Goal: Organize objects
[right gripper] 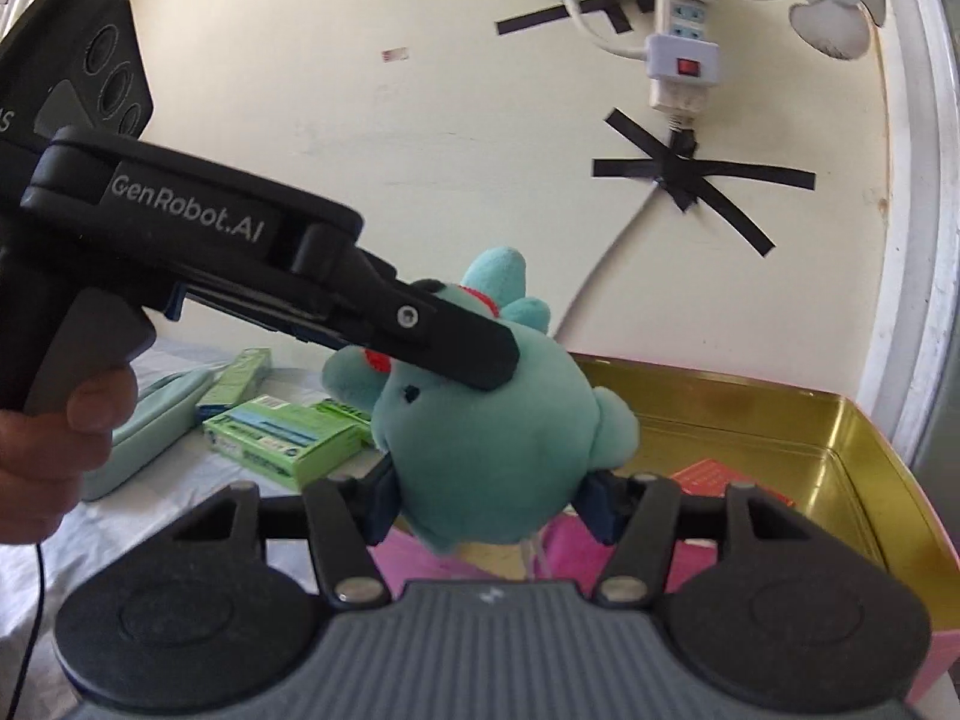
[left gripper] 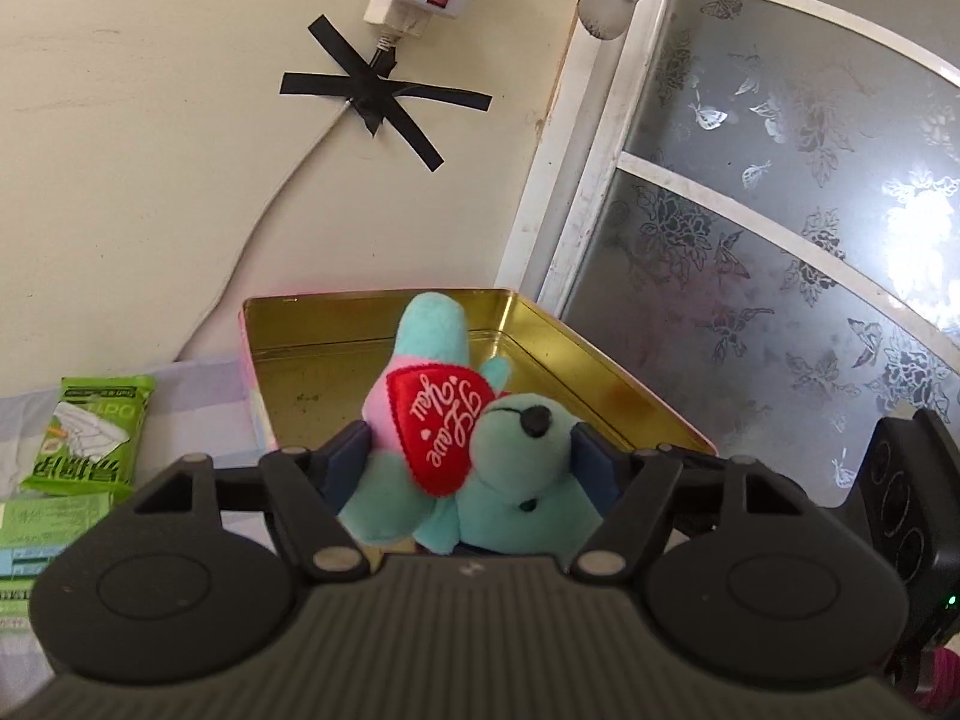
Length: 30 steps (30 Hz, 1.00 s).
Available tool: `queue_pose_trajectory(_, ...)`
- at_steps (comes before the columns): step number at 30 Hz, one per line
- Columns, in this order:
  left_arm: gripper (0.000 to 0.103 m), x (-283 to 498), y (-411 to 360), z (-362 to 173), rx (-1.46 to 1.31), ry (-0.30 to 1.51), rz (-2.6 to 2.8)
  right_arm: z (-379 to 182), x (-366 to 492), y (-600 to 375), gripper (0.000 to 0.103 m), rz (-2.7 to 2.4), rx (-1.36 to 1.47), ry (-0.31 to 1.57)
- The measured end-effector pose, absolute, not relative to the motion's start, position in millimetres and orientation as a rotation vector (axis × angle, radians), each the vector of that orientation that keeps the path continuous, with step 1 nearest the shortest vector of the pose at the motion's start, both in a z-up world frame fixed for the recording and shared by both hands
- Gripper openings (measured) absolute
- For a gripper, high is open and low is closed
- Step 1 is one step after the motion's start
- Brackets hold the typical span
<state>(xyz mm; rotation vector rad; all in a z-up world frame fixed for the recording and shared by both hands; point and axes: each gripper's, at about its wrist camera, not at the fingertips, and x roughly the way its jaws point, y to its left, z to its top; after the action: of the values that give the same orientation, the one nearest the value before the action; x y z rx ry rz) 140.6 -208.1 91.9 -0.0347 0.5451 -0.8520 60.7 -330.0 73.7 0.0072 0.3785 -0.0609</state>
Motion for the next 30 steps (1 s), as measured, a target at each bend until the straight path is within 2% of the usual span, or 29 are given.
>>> queue_pose_trajectory(7,0.077,167,-251,81,0.044,0.559,-0.746,56,101,-372,0.061,-0.188,0.019,0.46)
queue_pose_trajectory(9,0.077,172,-255,78,0.054,0.584,-0.692,50,108,-378,0.075,-0.276,0.007,0.471)
queue_pose_trajectory(11,0.077,172,-251,77,0.048,0.597,-0.643,48,107,-384,0.079,-0.313,0.034,0.458)
queue_pose_trajectory(21,0.078,131,-221,87,0.157,0.493,-0.432,58,61,-364,0.08,-0.314,0.13,0.334)
queue_pose_trajectory(30,0.079,109,-175,81,0.151,0.528,-0.302,68,35,-333,0.081,-0.282,0.213,0.264)
